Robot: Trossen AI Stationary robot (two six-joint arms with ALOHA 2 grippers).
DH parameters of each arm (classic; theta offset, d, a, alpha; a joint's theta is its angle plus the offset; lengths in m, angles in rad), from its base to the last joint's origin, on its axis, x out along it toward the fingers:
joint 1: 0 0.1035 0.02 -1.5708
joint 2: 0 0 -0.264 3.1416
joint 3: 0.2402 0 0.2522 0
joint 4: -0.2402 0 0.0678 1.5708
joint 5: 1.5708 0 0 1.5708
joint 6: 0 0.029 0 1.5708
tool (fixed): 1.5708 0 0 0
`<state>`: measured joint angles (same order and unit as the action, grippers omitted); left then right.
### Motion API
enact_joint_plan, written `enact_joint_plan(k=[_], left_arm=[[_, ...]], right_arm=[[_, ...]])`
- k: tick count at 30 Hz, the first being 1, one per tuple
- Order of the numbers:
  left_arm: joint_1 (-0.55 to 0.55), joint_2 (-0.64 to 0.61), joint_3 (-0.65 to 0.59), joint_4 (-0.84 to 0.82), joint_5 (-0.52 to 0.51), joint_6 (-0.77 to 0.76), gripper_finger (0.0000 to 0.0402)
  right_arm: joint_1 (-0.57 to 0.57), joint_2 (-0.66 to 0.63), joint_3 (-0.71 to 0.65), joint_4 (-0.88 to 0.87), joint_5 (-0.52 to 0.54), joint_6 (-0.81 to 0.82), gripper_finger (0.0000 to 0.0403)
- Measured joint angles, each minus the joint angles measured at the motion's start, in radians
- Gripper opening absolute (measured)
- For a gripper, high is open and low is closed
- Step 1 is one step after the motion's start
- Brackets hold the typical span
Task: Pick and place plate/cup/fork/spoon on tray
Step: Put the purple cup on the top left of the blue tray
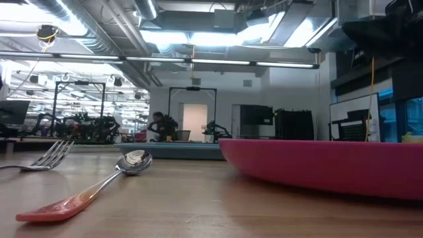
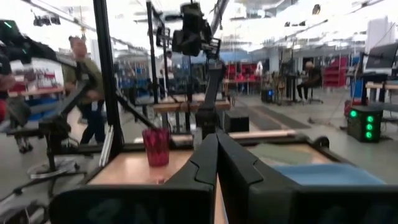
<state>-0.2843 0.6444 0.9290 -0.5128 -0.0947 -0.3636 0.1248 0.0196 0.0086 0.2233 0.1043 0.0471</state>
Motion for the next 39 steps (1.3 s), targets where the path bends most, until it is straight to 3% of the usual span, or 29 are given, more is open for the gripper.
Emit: enact_joint_plan(k=[6,10,16,19,24,33,39], left_arm=[[-0.049,0.12,0.015,-0.253,-0.082,-0.024,0.0027],[-0.064,0.188,-0.01,-0.289,-0.127,-0.04,0.0027],[-0.072,0.266,-0.03,-0.361,-0.097,-0.302,0.0027],[-0.073,0.29,-0.029,-0.372,-0.094,-0.35,0.0027],[-0.073,0.323,-0.029,-0.376,-0.104,-0.243,0.0027],[-0.068,0.394,-0.029,-0.316,-0.277,-0.194,0.0027],[-0.06,0.429,-0.029,-0.29,-0.296,-0.125,0.0027]], right_arm=[[0.0,0.0,0.0,-0.028,0.0,-0.002,0.0014],[0.0,0.0,0.0,-0.026,0.0,-0.003,0.0014],[0.0,0.0,0.0,-0.026,0.0,-0.003,0.0014],[0.0,0.0,0.0,-0.027,0.0,-0.003,0.0014],[0.0,0.0,0.0,-0.027,0.0,-0.003,0.0014],[0.0,0.0,0.0,-0.026,0.0,-0.003,0.0014],[0.0,0.0,0.0,-0.008,0.0,-0.003,0.0014]])
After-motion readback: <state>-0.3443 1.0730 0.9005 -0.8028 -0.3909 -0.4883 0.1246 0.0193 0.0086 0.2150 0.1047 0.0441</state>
